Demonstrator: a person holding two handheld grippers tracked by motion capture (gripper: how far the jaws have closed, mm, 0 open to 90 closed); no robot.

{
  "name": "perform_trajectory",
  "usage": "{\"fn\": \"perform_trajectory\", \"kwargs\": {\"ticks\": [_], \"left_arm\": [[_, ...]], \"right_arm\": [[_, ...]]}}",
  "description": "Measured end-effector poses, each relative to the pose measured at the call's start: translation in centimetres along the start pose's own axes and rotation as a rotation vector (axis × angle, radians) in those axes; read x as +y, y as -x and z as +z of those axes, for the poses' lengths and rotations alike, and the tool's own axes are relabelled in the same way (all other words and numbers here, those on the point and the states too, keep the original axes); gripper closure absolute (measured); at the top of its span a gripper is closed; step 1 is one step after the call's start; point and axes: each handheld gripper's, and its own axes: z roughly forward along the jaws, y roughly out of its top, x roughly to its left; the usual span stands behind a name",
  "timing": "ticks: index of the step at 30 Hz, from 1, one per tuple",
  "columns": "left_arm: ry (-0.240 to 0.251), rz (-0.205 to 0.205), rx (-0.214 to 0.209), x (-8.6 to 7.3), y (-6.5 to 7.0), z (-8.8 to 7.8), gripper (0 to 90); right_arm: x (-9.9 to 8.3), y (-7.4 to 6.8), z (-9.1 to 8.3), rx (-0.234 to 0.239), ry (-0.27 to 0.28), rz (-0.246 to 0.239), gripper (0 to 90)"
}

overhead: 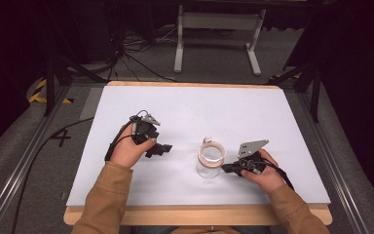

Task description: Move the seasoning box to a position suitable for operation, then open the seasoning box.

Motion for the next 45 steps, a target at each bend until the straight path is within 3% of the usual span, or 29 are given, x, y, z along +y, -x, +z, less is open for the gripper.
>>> {"fn": "perform_trajectory", "kwargs": {"ticks": [5,10,13,16,17,18,19,21,30,35,38,45], "left_arm": [[-0.006,0.009,0.004,0.1,0.0,0.0,24.1],[0.018,0.017,0.038,0.3,0.2,-0.1,28.2],[0.035,0.030,0.030,0.5,0.3,-0.3,30.7],[0.055,0.048,0.034,0.9,0.6,-0.9,40.2],[0.079,0.057,0.024,1.2,0.7,-1.2,44.5],[0.104,0.060,0.006,1.4,0.9,-1.4,44.5],[0.137,0.072,-0.025,1.8,1.3,-1.7,51.0],[0.159,0.073,-0.050,2.1,1.5,-1.8,58.4],[0.286,0.105,-0.137,4.3,2.5,-1.5,65.9],[0.284,0.102,-0.176,5.1,2.7,-0.2,70.6],[0.305,0.088,-0.228,5.7,2.7,0.9,76.7],[0.274,0.099,-0.251,6.7,3.6,3.5,80.0]], "right_arm": [[0.3,-0.4,0.2,0.002,-0.008,-0.015,89.7],[0.2,-0.3,0.2,0.010,-0.006,-0.011,89.7],[0.3,-0.3,-0.1,0.008,0.000,-0.005,89.7],[0.3,0.0,-1.3,-0.021,0.011,0.006,89.6],[0.0,0.3,-2.5,-0.043,0.034,0.028,89.7],[0.0,0.3,-2.5,-0.043,0.034,0.028,89.7],[-0.3,0.6,-3.6,-0.062,0.055,0.046,89.6],[-0.6,0.7,-4.4,-0.079,0.072,0.059,89.6],[-1.6,0.3,-6.5,-0.125,0.105,0.083,89.5],[-2.3,-0.2,-7.2,-0.137,0.113,0.099,89.5],[-2.6,-0.6,-7.2,-0.142,0.113,0.106,89.4],[-3.3,-1.3,-7.3,-0.148,0.103,0.116,89.3]]}}
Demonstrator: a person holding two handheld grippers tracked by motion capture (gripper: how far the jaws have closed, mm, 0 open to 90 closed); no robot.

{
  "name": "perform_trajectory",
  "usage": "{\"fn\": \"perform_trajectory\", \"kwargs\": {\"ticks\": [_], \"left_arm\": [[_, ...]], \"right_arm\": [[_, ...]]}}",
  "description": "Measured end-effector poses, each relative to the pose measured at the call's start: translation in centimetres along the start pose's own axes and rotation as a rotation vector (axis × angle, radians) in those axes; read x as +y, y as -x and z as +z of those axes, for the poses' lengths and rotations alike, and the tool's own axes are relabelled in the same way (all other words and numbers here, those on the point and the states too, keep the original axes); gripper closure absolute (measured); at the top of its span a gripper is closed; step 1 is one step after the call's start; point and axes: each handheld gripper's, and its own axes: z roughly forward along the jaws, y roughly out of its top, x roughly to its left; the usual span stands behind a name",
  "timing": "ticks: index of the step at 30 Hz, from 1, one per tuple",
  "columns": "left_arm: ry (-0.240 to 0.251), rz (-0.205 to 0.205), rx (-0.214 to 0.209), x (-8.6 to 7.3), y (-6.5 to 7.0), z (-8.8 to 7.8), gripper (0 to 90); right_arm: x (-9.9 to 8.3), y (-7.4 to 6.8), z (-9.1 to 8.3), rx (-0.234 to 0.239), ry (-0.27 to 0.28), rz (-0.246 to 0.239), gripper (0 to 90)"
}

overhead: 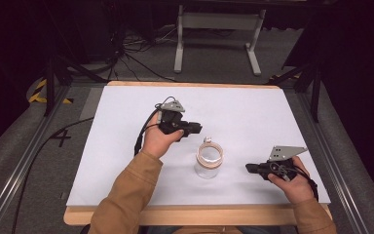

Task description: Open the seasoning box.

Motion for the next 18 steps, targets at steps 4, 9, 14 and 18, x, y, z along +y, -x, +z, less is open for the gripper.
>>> {"fn": "perform_trajectory", "kwargs": {"ticks": [4,9,14,18], "left_arm": [[-0.003,-0.003,-0.037,0.1,0.1,1.0,80.0],[-0.018,-0.009,-0.051,-0.1,0.2,1.8,81.6],[-0.029,-0.005,-0.053,-0.1,0.4,2.1,83.2],[-0.043,-0.008,-0.062,-0.1,0.6,2.2,85.6]], "right_arm": [[-0.2,-0.2,0.1,-0.004,0.000,0.002,89.3],[-0.1,-0.7,0.6,0.009,-0.007,-0.014,89.0],[0.1,-1.0,0.9,0.018,-0.007,-0.022,88.6],[0.3,-1.3,1.1,0.027,-0.002,-0.029,88.6]]}}
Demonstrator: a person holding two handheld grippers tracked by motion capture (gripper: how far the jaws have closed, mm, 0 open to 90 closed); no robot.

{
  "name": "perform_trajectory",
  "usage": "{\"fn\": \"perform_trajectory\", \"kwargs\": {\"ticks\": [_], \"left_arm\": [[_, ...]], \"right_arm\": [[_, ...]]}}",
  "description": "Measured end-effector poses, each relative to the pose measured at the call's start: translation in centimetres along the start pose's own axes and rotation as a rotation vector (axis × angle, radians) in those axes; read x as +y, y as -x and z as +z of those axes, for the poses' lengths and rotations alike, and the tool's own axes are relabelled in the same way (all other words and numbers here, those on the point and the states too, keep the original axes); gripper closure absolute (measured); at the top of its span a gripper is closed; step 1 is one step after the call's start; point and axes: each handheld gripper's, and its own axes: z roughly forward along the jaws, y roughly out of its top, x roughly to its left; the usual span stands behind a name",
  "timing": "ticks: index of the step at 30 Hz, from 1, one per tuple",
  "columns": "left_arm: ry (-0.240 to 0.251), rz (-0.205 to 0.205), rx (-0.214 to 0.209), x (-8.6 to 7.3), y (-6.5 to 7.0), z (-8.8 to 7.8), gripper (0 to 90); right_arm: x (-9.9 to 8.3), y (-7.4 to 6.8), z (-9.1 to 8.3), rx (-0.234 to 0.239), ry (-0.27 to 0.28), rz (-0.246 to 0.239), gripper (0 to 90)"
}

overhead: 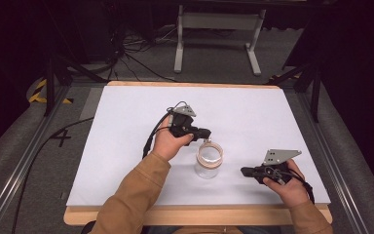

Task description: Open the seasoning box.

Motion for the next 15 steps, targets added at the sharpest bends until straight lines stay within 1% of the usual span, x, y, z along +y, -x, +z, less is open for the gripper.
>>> {"fn": "perform_trajectory", "kwargs": {"ticks": [7,9,11,12,13,14,15], "left_arm": [[0.006,-0.002,0.008,0.0,0.0,-0.1,87.4],[0.004,-0.005,0.008,0.0,0.0,-0.1,87.5],[0.011,-0.007,0.003,0.0,0.0,0.0,87.5],[0.001,-0.005,0.003,0.0,-0.1,-0.1,87.5],[0.009,-0.016,-0.002,0.0,-0.1,0.0,87.4],[0.001,-0.007,-0.005,0.0,-0.3,-0.1,87.4],[0.004,-0.012,-0.010,0.0,-0.3,-0.1,87.4]], "right_arm": [[0.6,-0.8,0.3,0.020,0.013,-0.017,88.9],[0.9,-1.1,0.3,0.024,0.024,-0.025,89.2],[1.3,-1.4,0.4,0.033,0.039,-0.033,89.4],[1.5,-1.6,0.4,0.037,0.048,-0.035,89.4],[1.7,-1.9,0.4,0.042,0.055,-0.041,89.5],[1.9,-2.0,0.4,0.044,0.058,-0.043,89.5],[2.1,-2.2,0.6,0.049,0.068,-0.046,89.5]]}}
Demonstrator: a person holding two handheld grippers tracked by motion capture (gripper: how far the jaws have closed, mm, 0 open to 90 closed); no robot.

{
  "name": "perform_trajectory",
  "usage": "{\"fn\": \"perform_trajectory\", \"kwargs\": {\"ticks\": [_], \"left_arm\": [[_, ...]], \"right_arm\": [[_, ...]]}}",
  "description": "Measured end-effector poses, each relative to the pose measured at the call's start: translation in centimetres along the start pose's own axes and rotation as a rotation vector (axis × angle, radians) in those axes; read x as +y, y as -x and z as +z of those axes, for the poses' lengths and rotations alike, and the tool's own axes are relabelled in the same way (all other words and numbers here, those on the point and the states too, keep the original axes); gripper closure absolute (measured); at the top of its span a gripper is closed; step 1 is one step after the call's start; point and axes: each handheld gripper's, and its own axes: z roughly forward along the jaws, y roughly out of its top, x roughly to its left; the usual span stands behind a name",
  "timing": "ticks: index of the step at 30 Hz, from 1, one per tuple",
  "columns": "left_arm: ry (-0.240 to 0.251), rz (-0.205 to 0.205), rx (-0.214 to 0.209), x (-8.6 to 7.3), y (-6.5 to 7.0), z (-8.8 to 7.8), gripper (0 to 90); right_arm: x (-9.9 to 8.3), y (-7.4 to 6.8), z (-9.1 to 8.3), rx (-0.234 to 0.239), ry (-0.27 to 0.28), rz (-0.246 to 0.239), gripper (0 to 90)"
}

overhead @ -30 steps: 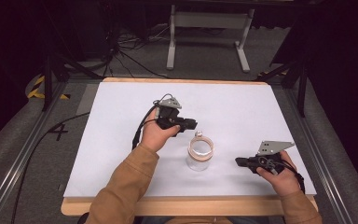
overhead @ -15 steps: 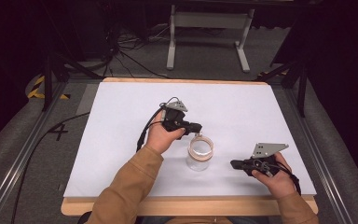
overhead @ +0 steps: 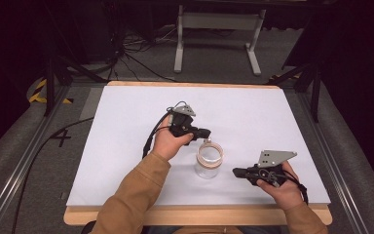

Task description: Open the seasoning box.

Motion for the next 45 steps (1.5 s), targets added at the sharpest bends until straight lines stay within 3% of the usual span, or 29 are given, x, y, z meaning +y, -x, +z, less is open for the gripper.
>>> {"fn": "perform_trajectory", "kwargs": {"ticks": [8,19,29,45], "left_arm": [[0.008,-0.007,-0.002,0.0,-0.1,0.1,87.3],[0.008,-0.040,-0.018,-0.1,-0.4,0.1,87.3],[0.005,-0.057,-0.028,-0.1,-0.6,0.0,87.2],[0.014,-0.079,-0.046,-0.3,-0.9,0.1,87.1]], "right_arm": [[1.2,-1.0,1.4,0.020,0.022,-0.013,89.6],[1.8,-1.4,1.7,0.034,0.057,0.008,89.8],[2.1,-1.3,1.9,0.020,0.099,0.042,89.8],[2.2,-1.0,2.3,-0.006,0.113,0.064,89.9]]}}
